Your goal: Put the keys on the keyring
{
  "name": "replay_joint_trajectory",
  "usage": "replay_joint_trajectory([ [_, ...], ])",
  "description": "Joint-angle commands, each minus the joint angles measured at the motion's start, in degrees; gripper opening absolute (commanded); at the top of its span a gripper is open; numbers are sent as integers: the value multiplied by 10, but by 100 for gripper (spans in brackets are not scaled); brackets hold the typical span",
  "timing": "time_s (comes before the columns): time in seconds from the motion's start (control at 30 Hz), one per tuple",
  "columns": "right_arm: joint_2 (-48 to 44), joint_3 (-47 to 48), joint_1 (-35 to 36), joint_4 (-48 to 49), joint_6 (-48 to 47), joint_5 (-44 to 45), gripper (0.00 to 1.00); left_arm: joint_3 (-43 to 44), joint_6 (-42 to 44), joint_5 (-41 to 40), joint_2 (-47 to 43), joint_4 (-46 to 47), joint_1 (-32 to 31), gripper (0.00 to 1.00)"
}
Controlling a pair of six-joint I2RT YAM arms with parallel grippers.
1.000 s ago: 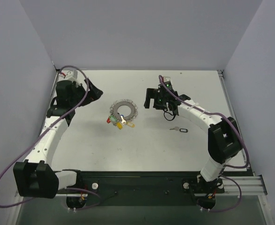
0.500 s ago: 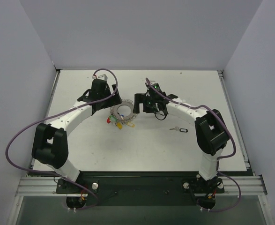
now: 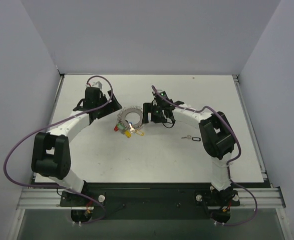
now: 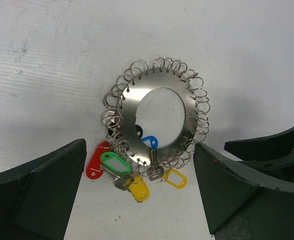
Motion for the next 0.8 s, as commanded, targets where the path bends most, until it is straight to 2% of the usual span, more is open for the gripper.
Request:
replay_joint_trajectory([
  [0.0, 5, 33, -2, 12, 2, -24, 70, -10, -16, 51, -15, 54, 23, 98],
  [0.2, 3, 35, 5, 12, -2, -37, 60, -11, -19, 64, -4, 65, 26, 97],
  [0.47, 7, 44, 20, 27, -22, -50, 53, -13, -20, 72, 0, 72, 32, 97],
  [0.63, 18, 60, 28, 22, -21, -56, 45, -12, -18, 77, -2, 73, 36, 97],
  [0.77, 30, 64, 31, 24, -24, -66, 28, -19, -18, 78, -3, 75, 39, 97],
])
